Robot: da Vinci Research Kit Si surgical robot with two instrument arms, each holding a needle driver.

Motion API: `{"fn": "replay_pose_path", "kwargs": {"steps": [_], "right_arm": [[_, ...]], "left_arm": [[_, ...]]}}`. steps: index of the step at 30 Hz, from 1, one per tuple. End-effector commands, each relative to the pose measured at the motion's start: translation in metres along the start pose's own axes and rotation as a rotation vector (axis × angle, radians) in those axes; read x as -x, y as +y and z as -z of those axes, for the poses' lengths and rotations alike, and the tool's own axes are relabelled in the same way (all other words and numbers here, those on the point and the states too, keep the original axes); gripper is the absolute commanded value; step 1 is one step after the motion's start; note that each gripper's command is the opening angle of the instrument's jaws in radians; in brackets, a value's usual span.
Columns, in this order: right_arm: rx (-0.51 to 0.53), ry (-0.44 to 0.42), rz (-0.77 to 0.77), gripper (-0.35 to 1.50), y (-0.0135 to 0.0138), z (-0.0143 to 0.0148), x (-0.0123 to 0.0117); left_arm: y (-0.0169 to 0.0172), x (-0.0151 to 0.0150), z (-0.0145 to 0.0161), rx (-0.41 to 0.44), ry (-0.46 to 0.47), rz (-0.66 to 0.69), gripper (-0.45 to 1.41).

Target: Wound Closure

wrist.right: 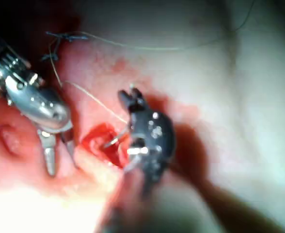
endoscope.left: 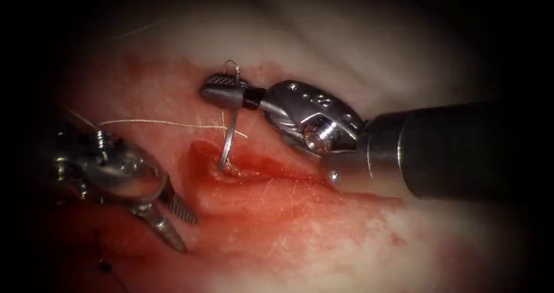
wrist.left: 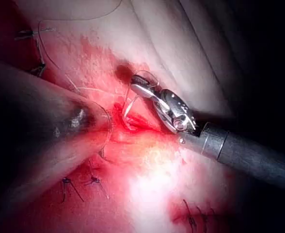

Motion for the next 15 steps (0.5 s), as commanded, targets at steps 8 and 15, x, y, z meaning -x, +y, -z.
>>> {"fn": "replay_pose_path", "kwargs": {"steps": [8,15], "right_arm": [[-0.017,-0.025,-0.089,-0.35,-0.0001,-0.0010,0.0006],[-0.042,-0.049,-0.125,-0.35,-0.0011,-0.0016,0.0013]], "left_arm": [[-0.0004,0.0001,-0.0009,0.001,-0.001,-0.001,0.53],[-0.0003,0.0001,-0.0008,0.002,-0.001,-0.001,0.53]]}}
